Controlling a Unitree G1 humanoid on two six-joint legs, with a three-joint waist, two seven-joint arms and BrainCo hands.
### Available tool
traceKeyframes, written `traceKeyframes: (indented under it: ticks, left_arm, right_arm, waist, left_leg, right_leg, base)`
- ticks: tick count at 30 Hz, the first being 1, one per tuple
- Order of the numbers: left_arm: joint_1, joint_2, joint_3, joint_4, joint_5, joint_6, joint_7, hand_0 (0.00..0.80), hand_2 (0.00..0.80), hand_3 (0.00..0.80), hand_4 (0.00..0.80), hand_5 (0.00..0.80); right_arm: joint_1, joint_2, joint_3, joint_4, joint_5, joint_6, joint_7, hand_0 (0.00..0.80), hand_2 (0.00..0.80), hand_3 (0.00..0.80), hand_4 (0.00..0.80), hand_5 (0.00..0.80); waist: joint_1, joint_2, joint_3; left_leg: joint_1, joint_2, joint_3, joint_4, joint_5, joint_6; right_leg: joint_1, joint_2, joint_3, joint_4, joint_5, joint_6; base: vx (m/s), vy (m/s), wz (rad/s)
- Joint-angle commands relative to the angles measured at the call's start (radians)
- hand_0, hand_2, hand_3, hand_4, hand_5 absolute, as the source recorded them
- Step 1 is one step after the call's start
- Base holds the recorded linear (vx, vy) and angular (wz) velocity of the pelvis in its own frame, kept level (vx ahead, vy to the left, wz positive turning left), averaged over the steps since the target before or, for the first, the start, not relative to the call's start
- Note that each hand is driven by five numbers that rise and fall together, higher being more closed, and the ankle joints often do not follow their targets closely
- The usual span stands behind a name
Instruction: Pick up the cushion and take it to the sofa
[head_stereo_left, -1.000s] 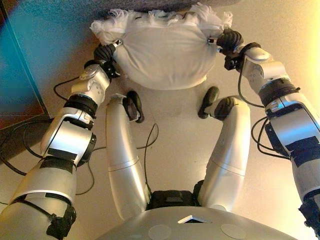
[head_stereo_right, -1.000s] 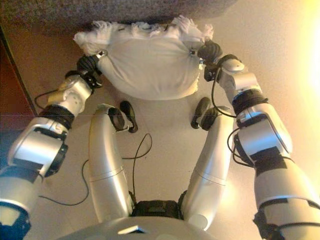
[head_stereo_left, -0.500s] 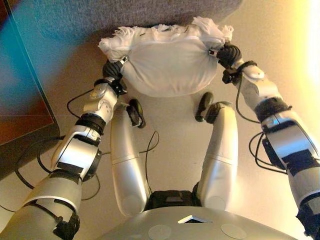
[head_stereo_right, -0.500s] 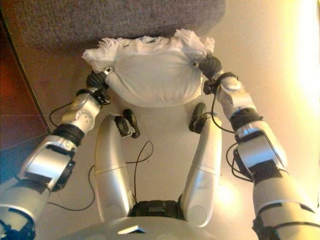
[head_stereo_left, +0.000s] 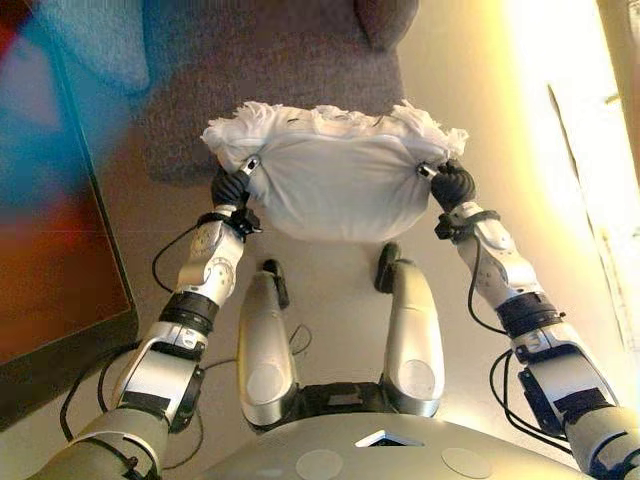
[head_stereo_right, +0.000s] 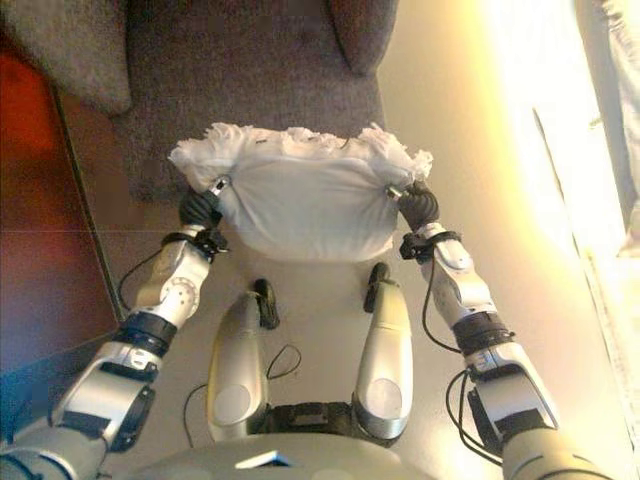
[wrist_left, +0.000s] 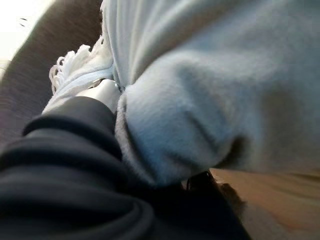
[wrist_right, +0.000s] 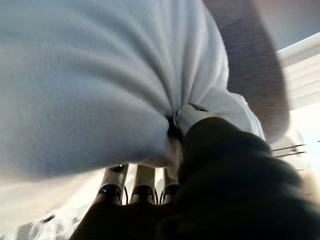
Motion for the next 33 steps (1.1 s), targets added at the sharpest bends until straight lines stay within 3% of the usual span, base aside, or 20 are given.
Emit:
traceKeyframes:
  ticks: [1, 7, 10, 13, 17, 20, 23, 27, 30, 33]
  left_arm:
    - [0.024, -0.039, -0.026, -0.154, 0.076, -0.036, -0.015, 0.800, 0.800, 0.800, 0.800, 0.800]
    - [0.152, -0.039, 0.017, -0.195, 0.100, 0.013, -0.036, 0.800, 0.800, 0.800, 0.800, 0.800]
    - [0.189, -0.033, 0.042, -0.210, 0.089, 0.019, -0.055, 0.800, 0.800, 0.800, 0.800, 0.800]
    - [0.206, -0.031, 0.065, -0.202, 0.065, 0.028, -0.074, 0.800, 0.800, 0.800, 0.800, 0.800]
    - [0.212, -0.036, 0.075, -0.188, 0.065, 0.034, -0.086, 0.800, 0.800, 0.800, 0.800, 0.800]
    - [0.205, -0.039, 0.065, -0.179, 0.073, 0.038, -0.088, 0.800, 0.800, 0.800, 0.800, 0.800]
    - [0.195, -0.041, 0.052, -0.178, 0.081, 0.052, -0.084, 0.800, 0.800, 0.800, 0.800, 0.800]
    - [0.183, -0.034, 0.062, -0.169, 0.101, 0.063, -0.107, 0.800, 0.800, 0.800, 0.800, 0.800]
    - [0.173, -0.024, 0.077, -0.153, 0.121, 0.055, -0.093, 0.800, 0.800, 0.800, 0.800, 0.800]
    - [0.127, 0.015, 0.085, -0.126, 0.100, 0.060, -0.103, 0.800, 0.800, 0.800, 0.800, 0.800]
  right_arm:
    - [0.054, 0.082, -0.008, -0.095, 0.013, -0.034, 0.020, 0.800, 0.800, 0.800, 0.800, 0.800]
    - [0.119, 0.107, 0.016, -0.122, 0.013, 0.024, 0.037, 0.800, 0.800, 0.800, 0.800, 0.800]
    - [0.121, 0.099, 0.019, -0.140, -0.003, 0.057, 0.046, 0.800, 0.800, 0.800, 0.800, 0.800]
    - [0.108, 0.090, 0.031, -0.122, -0.018, 0.078, 0.050, 0.800, 0.800, 0.800, 0.800, 0.800]
    - [0.110, 0.092, 0.043, -0.107, -0.036, 0.100, 0.039, 0.800, 0.800, 0.800, 0.800, 0.800]
    - [0.127, 0.103, 0.041, -0.099, -0.034, 0.106, 0.034, 0.800, 0.800, 0.800, 0.800, 0.800]
    - [0.145, 0.118, 0.036, -0.094, -0.019, 0.099, 0.024, 0.800, 0.800, 0.800, 0.800, 0.800]
    - [0.137, 0.125, 0.019, -0.081, -0.003, 0.084, 0.019, 0.800, 0.800, 0.800, 0.800, 0.800]
    - [0.133, 0.145, 0.024, -0.076, -0.006, 0.082, 0.030, 0.800, 0.800, 0.800, 0.800, 0.800]
    - [0.098, 0.157, 0.033, -0.043, 0.013, 0.072, 0.036, 0.800, 0.800, 0.800, 0.800, 0.800]
  waist:
    - [0.014, -0.022, -0.230]
    - [0.017, -0.033, -0.354]
    - [0.022, -0.035, -0.380]
    - [0.029, -0.031, -0.399]
    - [0.030, -0.018, -0.427]
    - [0.030, -0.003, -0.449]
    - [0.036, 0.015, -0.463]
    - [0.047, 0.015, -0.467]
    - [0.041, 0.008, -0.476]
    - [0.052, -0.004, -0.463]
  left_leg:
    - [0.080, 0.009, -0.029, -0.155, 0.109, 0.051]
    - [0.279, 0.044, 0.002, -0.323, 0.194, 0.030]
    - [0.307, 0.055, -0.007, -0.305, 0.232, 0.023]
    - [0.324, 0.048, 0.020, -0.251, 0.231, 0.028]
    - [0.376, -0.022, 0.045, -0.293, 0.193, 0.051]
    - [0.429, -0.096, 0.079, -0.415, 0.151, 0.081]
    - [0.466, -0.151, 0.060, -0.553, 0.179, 0.097]
    - [0.475, -0.177, 0.033, -0.605, 0.196, 0.113]
    - [0.480, -0.187, 0.075, -0.598, 0.183, 0.132]
    - [0.456, -0.203, 0.086, -0.546, 0.148, 0.172]
  right_leg:
    - [0.200, -0.003, 0.016, -0.260, 0.102, 0.027]
    - [0.411, 0.092, 0.006, -0.439, 0.109, -0.007]
    - [0.461, 0.125, 0.007, -0.473, 0.103, -0.030]
    - [0.504, 0.138, -0.008, -0.481, 0.091, -0.050]
    - [0.538, 0.148, -0.013, -0.494, 0.086, -0.048]
    - [0.561, 0.160, -0.029, -0.513, 0.090, -0.038]
    - [0.574, 0.181, -0.041, -0.525, 0.092, -0.027]
    - [0.574, 0.185, -0.044, -0.519, 0.095, -0.020]
    - [0.557, 0.157, -0.037, -0.475, 0.111, 0.003]
    - [0.490, 0.077, -0.006, -0.235, 0.150, 0.037]
  base:
    - [0.225, -0.148, 0.09]
    - [0.233, -0.165, -0.10]
    - [0.134, -0.147, -0.14]
    - [0.113, -0.125, -0.07]
    - [0.113, -0.019, -0.01]
    - [0.145, 0.054, 0.06]
    - [0.167, 0.081, 0.17]
    - [0.138, 0.122, 0.05]
    - [0.131, 0.175, 0.11]
    - [0.098, 0.158, -0.16]
